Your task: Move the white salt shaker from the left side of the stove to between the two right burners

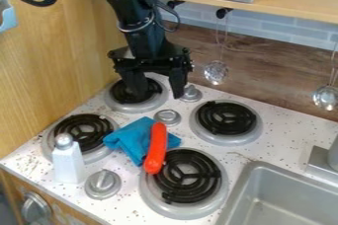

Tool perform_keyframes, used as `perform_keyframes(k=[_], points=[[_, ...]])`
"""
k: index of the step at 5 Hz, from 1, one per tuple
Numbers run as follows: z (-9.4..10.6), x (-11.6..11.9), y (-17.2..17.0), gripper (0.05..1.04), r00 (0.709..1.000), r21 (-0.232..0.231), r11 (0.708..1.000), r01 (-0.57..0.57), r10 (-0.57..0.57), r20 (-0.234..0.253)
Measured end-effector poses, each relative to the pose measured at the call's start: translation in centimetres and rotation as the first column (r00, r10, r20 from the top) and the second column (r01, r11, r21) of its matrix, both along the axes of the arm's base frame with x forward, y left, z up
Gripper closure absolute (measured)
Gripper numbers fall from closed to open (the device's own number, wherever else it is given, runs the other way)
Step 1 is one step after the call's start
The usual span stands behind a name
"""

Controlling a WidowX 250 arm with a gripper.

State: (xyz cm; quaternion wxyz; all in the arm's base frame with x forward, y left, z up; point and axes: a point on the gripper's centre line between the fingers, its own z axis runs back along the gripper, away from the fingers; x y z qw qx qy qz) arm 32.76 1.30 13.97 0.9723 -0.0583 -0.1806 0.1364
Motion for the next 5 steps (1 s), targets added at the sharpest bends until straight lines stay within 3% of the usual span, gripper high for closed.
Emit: perform_keyframes(k=[1,3,5], points=[[-0.7,-0.2,-0.1,0.077,1.000,-0.003,1.000,0.002,-0.002,-0.025],[-2.5,-2.1,2.8,0.077,0.993,0.100,0.993,-0.066,0.075,-0.089],[-3.8,-4.5,6.8,0.077,0.973,0.217,0.964,-0.157,0.189,-0.132]])
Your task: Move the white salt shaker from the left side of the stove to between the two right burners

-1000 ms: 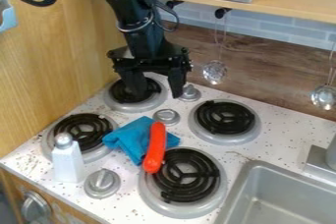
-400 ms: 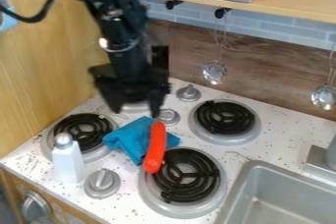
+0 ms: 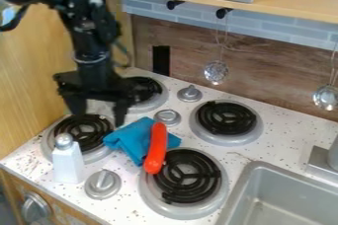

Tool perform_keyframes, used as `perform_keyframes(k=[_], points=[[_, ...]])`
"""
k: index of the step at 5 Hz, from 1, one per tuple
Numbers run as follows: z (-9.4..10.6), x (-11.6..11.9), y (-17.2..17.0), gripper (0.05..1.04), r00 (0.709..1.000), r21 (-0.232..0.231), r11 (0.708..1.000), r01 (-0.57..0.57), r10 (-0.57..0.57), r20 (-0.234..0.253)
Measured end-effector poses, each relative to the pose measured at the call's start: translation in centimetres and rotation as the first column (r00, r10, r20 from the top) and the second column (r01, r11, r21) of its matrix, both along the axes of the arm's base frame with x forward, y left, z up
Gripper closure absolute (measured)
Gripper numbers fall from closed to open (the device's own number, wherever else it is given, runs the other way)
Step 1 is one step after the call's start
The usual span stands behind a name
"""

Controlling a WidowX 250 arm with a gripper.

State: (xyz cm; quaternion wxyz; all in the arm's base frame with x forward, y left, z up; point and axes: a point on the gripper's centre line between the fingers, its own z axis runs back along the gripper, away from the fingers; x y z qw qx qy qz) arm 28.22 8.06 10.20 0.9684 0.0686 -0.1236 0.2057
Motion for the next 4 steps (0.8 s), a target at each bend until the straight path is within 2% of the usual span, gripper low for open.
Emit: perform_keyframes(k=[3,4], points=[[-3.1,-1.9,4.6,0.077,0.989,0.028,0.994,-0.108,0.110,-0.103],[-3.4,-2.2,5.2,0.077,0.987,0.022,0.993,-0.115,0.117,-0.108]])
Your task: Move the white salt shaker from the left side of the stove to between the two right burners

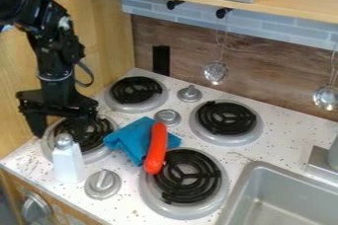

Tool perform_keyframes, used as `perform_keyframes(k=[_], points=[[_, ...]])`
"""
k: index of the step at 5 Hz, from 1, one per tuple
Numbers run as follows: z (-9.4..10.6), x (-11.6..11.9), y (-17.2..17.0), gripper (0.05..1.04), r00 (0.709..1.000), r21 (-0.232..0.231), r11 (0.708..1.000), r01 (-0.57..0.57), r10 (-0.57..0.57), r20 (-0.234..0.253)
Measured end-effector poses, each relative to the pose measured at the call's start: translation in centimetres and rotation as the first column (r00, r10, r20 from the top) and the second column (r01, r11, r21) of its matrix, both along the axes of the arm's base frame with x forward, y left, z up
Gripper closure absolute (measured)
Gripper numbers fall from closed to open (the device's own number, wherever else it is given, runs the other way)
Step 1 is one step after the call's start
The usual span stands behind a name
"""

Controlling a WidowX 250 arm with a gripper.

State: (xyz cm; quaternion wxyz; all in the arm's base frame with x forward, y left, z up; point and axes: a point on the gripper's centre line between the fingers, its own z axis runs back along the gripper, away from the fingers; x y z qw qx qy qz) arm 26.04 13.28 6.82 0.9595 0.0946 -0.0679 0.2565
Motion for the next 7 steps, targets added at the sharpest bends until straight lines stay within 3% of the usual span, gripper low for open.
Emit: perform_keyframes(k=[5,6,7], points=[[-0.15,0.16,-0.10,0.077,1.000,-0.010,1.000,0.020,-0.020,0.005],[-0.76,0.74,-0.84,0.077,0.996,-0.054,0.995,0.079,-0.077,0.039],[-1.14,0.86,-0.38,0.077,0.994,-0.047,0.995,0.091,-0.088,0.058]])
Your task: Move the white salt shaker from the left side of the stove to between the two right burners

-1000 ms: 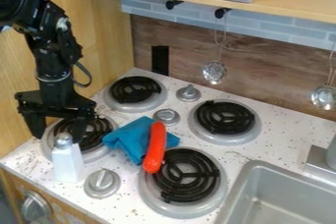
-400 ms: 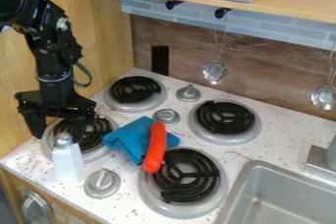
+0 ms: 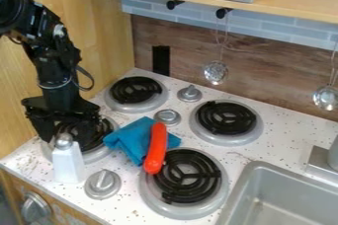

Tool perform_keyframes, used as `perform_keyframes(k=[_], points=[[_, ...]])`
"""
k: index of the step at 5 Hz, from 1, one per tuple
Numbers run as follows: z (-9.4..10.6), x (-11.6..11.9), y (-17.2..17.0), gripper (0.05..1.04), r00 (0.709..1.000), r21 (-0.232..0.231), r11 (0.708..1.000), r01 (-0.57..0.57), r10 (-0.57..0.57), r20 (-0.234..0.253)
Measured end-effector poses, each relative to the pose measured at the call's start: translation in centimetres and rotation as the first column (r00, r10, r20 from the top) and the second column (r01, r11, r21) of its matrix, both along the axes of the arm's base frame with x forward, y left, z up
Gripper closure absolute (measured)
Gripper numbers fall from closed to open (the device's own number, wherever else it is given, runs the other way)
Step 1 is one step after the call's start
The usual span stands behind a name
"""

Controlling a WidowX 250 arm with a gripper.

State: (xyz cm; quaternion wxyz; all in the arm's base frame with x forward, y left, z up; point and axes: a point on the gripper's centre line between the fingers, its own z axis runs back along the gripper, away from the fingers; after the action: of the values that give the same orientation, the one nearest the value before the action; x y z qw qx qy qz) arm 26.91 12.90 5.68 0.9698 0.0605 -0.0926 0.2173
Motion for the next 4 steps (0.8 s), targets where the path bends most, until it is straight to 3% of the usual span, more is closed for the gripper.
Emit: perform_keyframes(k=[1,4], points=[[-0.5,0.3,0.1,0.077,1.000,0.002,1.000,0.005,-0.005,0.009],[-2.2,-0.1,0.7,0.077,0.999,-0.015,1.000,0.002,-0.003,-0.047]])
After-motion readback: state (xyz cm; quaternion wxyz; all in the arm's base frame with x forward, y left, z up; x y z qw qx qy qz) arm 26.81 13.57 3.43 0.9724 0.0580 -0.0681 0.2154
